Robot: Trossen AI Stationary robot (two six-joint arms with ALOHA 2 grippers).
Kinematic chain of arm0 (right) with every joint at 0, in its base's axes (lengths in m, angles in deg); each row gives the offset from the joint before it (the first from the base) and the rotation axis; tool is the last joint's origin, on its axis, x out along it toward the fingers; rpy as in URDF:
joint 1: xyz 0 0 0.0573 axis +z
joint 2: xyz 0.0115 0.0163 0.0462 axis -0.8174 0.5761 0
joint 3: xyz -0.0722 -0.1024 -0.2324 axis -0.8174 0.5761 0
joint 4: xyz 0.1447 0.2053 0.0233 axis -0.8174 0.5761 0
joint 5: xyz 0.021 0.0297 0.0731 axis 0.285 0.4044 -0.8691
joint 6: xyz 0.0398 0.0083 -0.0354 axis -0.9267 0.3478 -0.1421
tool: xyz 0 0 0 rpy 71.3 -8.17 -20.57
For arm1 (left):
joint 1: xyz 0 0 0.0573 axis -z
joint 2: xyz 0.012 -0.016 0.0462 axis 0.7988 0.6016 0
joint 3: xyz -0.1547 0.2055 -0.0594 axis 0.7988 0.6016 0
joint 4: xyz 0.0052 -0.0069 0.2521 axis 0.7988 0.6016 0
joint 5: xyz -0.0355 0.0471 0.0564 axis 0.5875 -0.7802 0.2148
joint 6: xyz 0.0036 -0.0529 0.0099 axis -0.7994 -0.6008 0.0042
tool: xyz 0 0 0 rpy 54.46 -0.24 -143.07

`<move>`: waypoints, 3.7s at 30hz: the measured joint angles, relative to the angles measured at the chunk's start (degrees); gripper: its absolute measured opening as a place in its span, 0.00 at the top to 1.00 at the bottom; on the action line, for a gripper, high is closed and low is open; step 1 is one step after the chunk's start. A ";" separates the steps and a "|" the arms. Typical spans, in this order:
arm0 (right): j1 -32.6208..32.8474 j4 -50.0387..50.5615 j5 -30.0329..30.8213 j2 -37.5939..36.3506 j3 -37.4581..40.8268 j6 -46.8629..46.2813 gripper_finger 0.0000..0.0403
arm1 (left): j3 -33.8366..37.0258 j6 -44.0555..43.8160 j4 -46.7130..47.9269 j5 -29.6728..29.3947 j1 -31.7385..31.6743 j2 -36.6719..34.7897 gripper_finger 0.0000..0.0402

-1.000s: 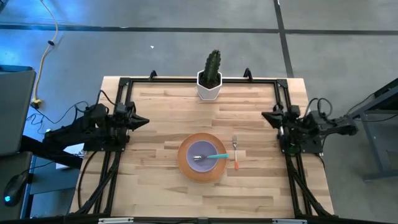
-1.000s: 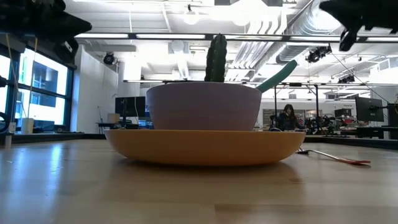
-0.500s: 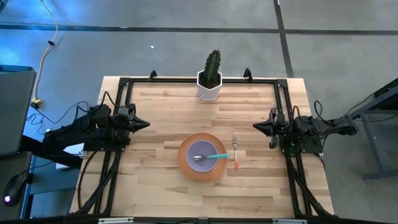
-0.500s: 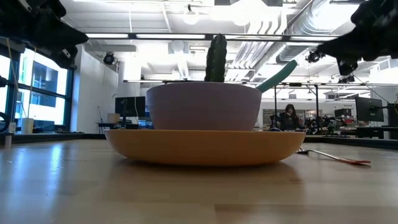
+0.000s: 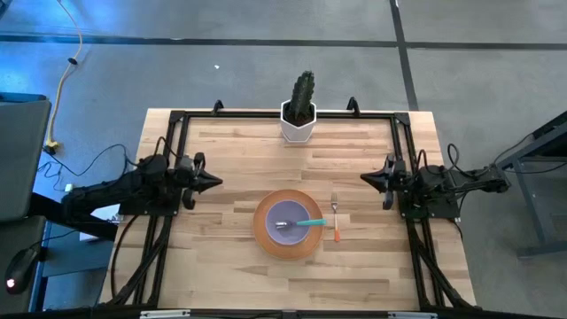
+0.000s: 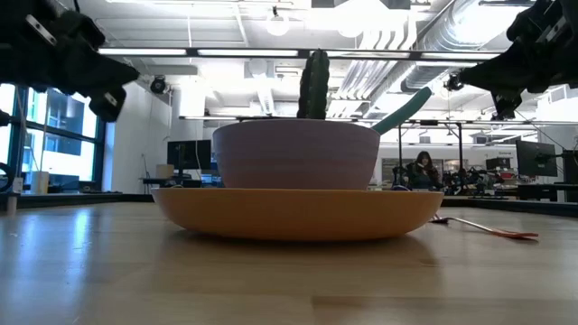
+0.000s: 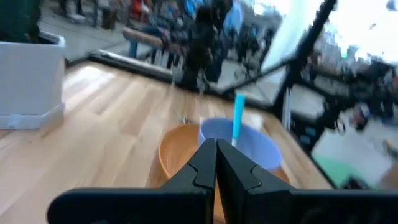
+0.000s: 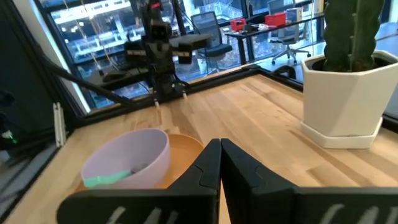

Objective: Set table place
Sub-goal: Return to Home Position

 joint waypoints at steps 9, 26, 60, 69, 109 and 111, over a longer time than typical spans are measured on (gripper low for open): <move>0.00 -0.01 1.27 0.02 -0.02 -1.17 1.00 | 3.15 -0.49 -9.40 -8.17 0.13 0.70 1.00; 0.00 9.14 4.99 0.06 -0.02 -11.00 1.00 | 3.37 2.25 -9.53 -9.26 -0.02 2.58 1.00; 0.17 -14.20 0.99 8.74 6.14 17.17 1.00 | 3.30 14.80 -10.62 -4.77 7.87 2.51 1.00; 0.17 -13.11 0.95 8.81 6.12 11.91 1.00 | 3.30 15.00 -10.60 -4.74 7.87 2.51 1.00; 0.17 -12.94 0.97 8.81 6.10 11.91 1.00 | 3.30 15.07 -10.62 -4.74 7.87 2.49 1.00; 0.17 -12.94 0.97 8.81 6.10 11.91 1.00 | 3.30 15.07 -10.62 -4.74 7.87 2.51 1.00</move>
